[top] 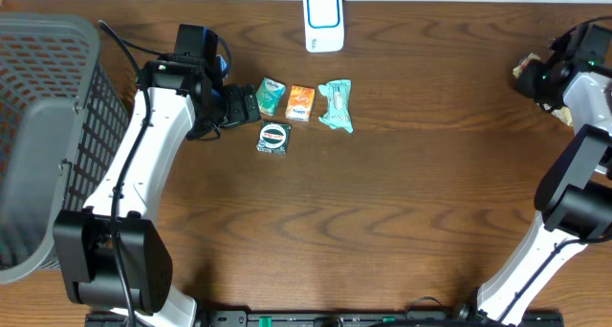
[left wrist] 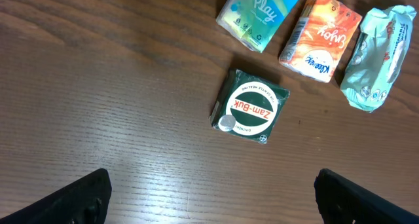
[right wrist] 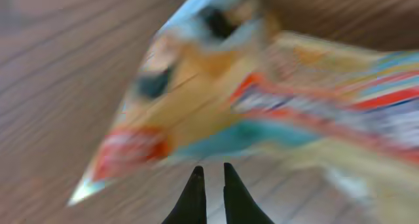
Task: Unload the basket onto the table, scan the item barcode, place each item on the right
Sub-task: 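Carry the snack bag to the far right and drop it there, then move the right gripper back and grasp the green wipes pack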
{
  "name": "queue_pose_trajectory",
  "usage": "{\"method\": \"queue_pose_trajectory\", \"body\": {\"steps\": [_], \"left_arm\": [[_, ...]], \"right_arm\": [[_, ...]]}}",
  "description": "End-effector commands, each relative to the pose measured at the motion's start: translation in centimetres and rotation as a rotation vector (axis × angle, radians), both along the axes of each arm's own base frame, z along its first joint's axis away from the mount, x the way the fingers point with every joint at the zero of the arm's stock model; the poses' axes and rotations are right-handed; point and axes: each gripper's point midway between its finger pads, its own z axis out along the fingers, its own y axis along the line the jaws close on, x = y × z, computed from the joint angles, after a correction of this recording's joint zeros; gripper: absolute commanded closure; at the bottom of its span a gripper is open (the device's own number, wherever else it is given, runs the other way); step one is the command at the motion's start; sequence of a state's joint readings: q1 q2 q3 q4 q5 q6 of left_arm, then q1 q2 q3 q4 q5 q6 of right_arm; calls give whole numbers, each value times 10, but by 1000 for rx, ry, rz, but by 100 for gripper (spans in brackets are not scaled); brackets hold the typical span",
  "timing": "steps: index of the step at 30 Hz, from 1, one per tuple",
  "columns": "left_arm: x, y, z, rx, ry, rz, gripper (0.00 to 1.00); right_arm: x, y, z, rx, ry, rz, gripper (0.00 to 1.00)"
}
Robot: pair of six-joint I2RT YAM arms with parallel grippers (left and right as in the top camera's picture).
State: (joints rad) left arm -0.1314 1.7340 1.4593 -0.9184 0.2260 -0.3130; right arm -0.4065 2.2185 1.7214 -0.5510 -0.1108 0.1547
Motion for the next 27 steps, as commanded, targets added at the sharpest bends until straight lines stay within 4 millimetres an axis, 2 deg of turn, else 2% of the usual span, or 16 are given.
{"method": "queue_pose_trajectory", "body": {"steps": [1, 5, 6, 7, 9, 11, 15, 16, 17, 18, 19, 20, 21, 23, 26, 27], "left_arm": [[3, 2, 2, 12, -7, -4, 2], [3, 2, 2, 12, -7, -3, 2], [3, 2, 2, 12, -7, -3, 2], [3, 2, 2, 11, -7, -3, 2], [3, 2, 2, 12, -7, -4, 2], [3, 2, 2, 12, -7, -4, 2], [3, 2, 2, 12, -7, -3, 2], [3, 2, 2, 12, -7, -3, 2], [3, 2, 2, 12, -7, -4, 2], [3, 2, 2, 12, -7, -3, 2], [3, 2, 2, 12, -7, -4, 2], [3, 2, 2, 12, -7, -3, 2], [3, 2, 2, 12, -7, -3, 2], [3, 2, 2, 12, -7, -3, 2], [3, 2, 2, 12, -7, -4, 2], [3, 2, 2, 12, -7, -3, 2]], "right_arm": [[-13, -53, 11, -176, 16, -129, 95], [-18, -85, 20, -228, -11, -137, 90], [-18, -85, 22, -219, -19, -134, 87], [-14, -82, 26, -187, -43, -108, 83], [-6, -70, 36, -128, -95, -57, 81], [6, -53, 51, -65, -167, 6, 72], [31, 9, 103, 128, -370, 213, 52], [38, 40, 125, 225, -443, 293, 49], [40, 66, 140, 298, -480, 354, 45], [41, 78, 145, 330, -491, 383, 43], [41, 117, 153, 421, -500, 463, 31], [40, 141, 153, 467, -486, 511, 19], [38, 156, 150, 489, -461, 529, 16], [34, 186, 141, 511, -403, 563, 13], [26, 237, 115, 491, -269, 589, 14], [24, 244, 110, 478, -244, 590, 15]]}}
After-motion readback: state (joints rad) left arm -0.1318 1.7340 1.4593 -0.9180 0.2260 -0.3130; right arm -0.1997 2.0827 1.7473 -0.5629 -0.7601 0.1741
